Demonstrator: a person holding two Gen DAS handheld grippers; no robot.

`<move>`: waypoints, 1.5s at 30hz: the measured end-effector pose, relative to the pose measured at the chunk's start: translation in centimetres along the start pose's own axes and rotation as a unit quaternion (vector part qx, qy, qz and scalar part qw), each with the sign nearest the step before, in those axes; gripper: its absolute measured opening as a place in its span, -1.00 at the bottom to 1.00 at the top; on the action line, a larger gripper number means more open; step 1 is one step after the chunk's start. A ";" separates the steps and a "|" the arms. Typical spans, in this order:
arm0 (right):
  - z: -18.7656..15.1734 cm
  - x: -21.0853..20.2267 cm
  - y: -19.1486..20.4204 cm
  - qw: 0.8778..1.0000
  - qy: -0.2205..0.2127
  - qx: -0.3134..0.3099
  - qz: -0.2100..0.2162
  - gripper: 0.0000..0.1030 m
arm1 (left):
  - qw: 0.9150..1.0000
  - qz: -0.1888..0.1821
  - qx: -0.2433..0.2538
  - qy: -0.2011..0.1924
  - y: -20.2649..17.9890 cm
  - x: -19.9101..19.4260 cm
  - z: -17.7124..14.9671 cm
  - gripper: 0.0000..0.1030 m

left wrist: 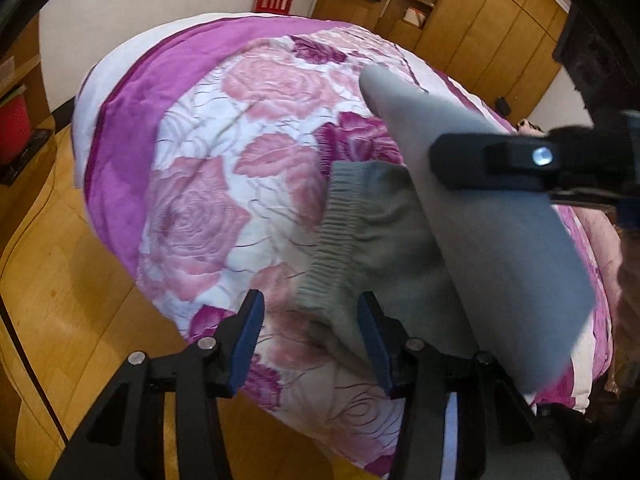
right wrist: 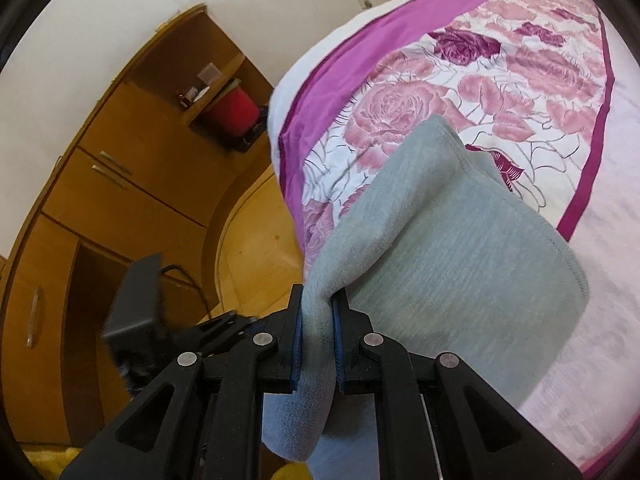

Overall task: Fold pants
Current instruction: 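Open the right gripper and release the folded sweatpants onto the bundle, then grasp the bundle edge with the right gripper while the left gripper grasps the other side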

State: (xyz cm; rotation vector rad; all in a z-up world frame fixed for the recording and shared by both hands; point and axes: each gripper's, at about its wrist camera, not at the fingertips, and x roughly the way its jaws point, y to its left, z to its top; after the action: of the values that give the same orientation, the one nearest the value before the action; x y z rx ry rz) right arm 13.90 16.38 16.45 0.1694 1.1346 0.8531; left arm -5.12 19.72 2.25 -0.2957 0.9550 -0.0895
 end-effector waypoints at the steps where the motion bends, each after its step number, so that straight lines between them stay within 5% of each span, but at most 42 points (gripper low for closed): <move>1: 0.1 0.5 -0.2 1.000 0.002 0.005 -0.001 -0.75 | 1.000 0.003 -0.004 -0.002 0.5 -0.2 -0.1 -0.02; 10: 0.8 3.5 -0.8 0.999 0.016 0.039 0.014 -0.41 | 0.999 0.029 -0.022 -0.020 2.4 -2.6 0.0 -0.02; 16: 0.3 -0.7 -0.8 0.999 -0.027 0.027 0.026 -0.39 | 0.998 0.035 -0.019 -0.046 2.7 -6.0 0.4 0.02; 21: -0.9 -4.1 -2.2 0.998 -0.059 0.014 -0.026 -0.37 | 0.998 0.014 -0.008 -0.064 1.2 -7.3 1.3 0.08; 24: -2.0 -4.9 -3.8 0.996 -0.064 0.024 -0.062 -0.37 | 0.998 -0.002 0.005 -0.067 -0.2 -6.8 1.5 0.07; 28: -2.9 -4.6 -6.4 0.994 -0.056 0.053 -0.078 -0.37 | 0.998 -0.036 0.019 -0.050 -2.0 -4.9 1.8 -0.41; 40: -3.4 -3.7 -8.0 0.994 -0.058 0.063 -0.067 -0.35 | 1.000 0.010 -0.020 0.003 0.6 1.1 1.2 -0.33; 45: -5.0 -6.0 -8.0 0.991 -0.075 0.095 -0.060 0.17 | 1.000 -0.014 -0.006 0.004 1.0 0.2 2.2 -0.25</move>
State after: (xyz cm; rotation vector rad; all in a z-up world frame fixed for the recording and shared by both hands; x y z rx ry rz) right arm 12.86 5.44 14.32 0.3141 1.0715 0.6151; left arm -3.20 21.08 3.00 -0.3199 0.9606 -0.1101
